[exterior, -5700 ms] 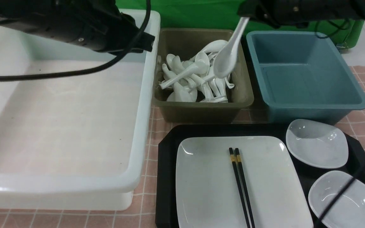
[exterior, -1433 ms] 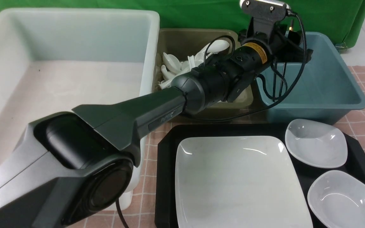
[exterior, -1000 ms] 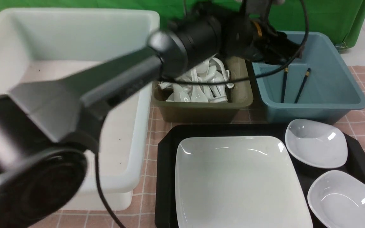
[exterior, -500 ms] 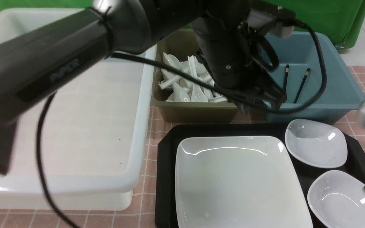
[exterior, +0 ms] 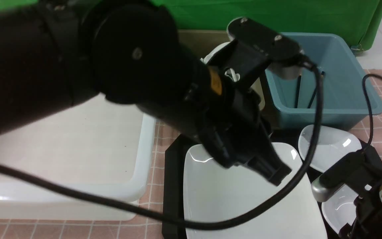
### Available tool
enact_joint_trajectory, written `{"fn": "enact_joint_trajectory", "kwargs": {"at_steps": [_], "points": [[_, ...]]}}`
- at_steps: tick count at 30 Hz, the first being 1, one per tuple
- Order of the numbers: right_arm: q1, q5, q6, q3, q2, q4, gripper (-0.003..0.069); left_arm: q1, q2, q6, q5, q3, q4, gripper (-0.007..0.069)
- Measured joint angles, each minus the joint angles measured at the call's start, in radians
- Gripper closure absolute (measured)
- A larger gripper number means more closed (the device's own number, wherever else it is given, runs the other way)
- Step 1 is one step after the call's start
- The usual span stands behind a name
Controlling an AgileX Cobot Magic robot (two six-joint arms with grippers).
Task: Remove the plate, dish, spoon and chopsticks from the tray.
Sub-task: Use the right arm to grab a small plate from the dinner plate
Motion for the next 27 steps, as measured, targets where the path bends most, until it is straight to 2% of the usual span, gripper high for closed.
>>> {"fn": "enact_joint_trajectory", "kwargs": {"at_steps": [9, 12, 13, 14, 16, 18, 20, 24, 27], "points": [[0.000, -0.138, 0.017, 0.003, 0.117, -0.050, 0.0097, 0.000, -0.006, 0.016, -0.013, 0.052, -0.002, 0.0628], [0.000, -0.149, 0.019, 0.003, 0.150, -0.058, 0.0144, 0.000, -0.006, 0.016, -0.017, 0.052, -0.002, 0.0628], [0.000, -0.152, 0.021, 0.002, 0.154, -0.063, 0.0181, 0.000, -0.006, 0.016, -0.018, 0.052, -0.002, 0.0628], [0.000, -0.154, 0.025, 0.002, 0.154, -0.070, 0.0261, 0.000, -0.006, 0.016, -0.018, 0.052, -0.002, 0.0628], [0.000, -0.154, 0.024, 0.001, 0.154, -0.073, 0.0366, 0.000, -0.006, 0.016, -0.020, 0.052, -0.002, 0.0628], [0.007, -0.152, 0.024, -0.011, 0.146, -0.079, 0.0404, 0.000, -0.006, 0.016, -0.021, 0.052, -0.004, 0.0628], [0.007, -0.136, 0.027, -0.023, 0.139, -0.079, 0.0407, 0.000, -0.006, 0.016, -0.023, 0.052, -0.005, 0.0628], [0.007, -0.050, 0.039, -0.075, 0.104, -0.072, 0.0468, 0.000, -0.006, 0.016, -0.036, 0.052, -0.006, 0.0628], [0.007, 0.083, 0.048, -0.154, 0.034, -0.076, 0.0569, 0.000, -0.009, 0.016, -0.051, 0.052, 0.000, 0.0628]]}}
